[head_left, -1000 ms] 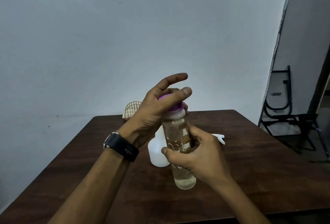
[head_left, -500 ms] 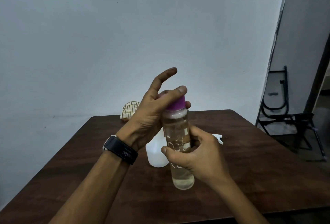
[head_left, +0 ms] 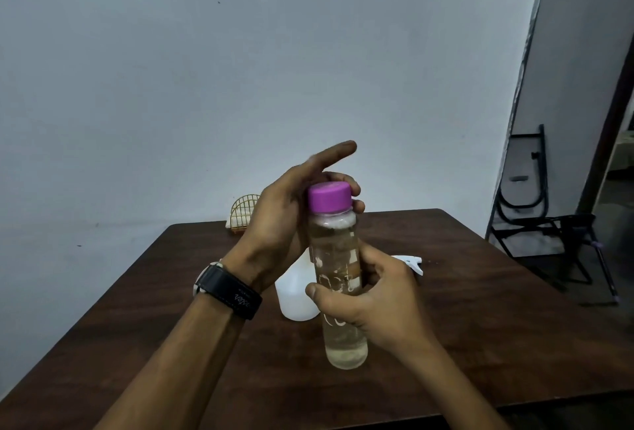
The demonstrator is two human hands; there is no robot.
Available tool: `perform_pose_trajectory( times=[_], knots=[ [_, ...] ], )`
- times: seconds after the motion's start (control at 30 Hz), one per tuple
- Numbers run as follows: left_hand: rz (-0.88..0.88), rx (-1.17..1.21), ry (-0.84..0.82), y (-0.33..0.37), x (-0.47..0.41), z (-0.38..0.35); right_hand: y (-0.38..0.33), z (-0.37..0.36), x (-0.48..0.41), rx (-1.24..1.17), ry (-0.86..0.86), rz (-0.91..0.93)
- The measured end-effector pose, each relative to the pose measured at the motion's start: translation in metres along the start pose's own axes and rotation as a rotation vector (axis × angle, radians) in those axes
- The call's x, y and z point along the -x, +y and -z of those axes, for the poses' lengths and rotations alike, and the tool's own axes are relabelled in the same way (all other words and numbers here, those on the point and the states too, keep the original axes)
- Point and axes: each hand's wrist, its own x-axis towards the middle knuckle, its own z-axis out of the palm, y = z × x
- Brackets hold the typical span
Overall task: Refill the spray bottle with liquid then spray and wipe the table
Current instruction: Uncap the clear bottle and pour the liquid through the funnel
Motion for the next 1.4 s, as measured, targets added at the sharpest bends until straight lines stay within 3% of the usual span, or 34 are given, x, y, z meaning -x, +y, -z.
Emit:
perform_pose_trajectory(
  times=[0.23, 0.4, 0.57, 0.77, 1.17, 1.27, 1.4],
  knots=[
    [-0.020, 0.049, -0.010, 0.001, 0.002, 0.000, -0.003, 0.005, 0.000, 0.000, 0.000, 0.012],
    [-0.055, -0.059, 0.051, -0.001, -0.002, 0.001, -0.005, 0.002, 0.001, 0.062, -0.010, 0.047],
    [-0.066, -0.112, 0.005, 0.001, -0.003, -0.002, -0.002, -0.003, 0.001, 0.038, 0.000, 0.026],
    [-0.035, 0.055, -0.026, 0.000, -0.002, 0.002, -0.005, 0.001, 0.000, -0.006, -0.009, 0.020],
    [-0.070, -0.110, 0.048, 0.001, -0.004, -0.004, -0.008, 0.000, 0.001, 0.012, -0.005, 0.040],
    [-0.075, -0.169, 0.003, 0.001, -0.007, -0.008, -0.007, -0.001, 0.002, -0.023, -0.004, 0.027],
    [-0.029, 0.045, -0.063, 0.001, -0.004, -0.004, -0.008, 0.003, 0.001, -0.045, -0.017, 0.015]
  ],
)
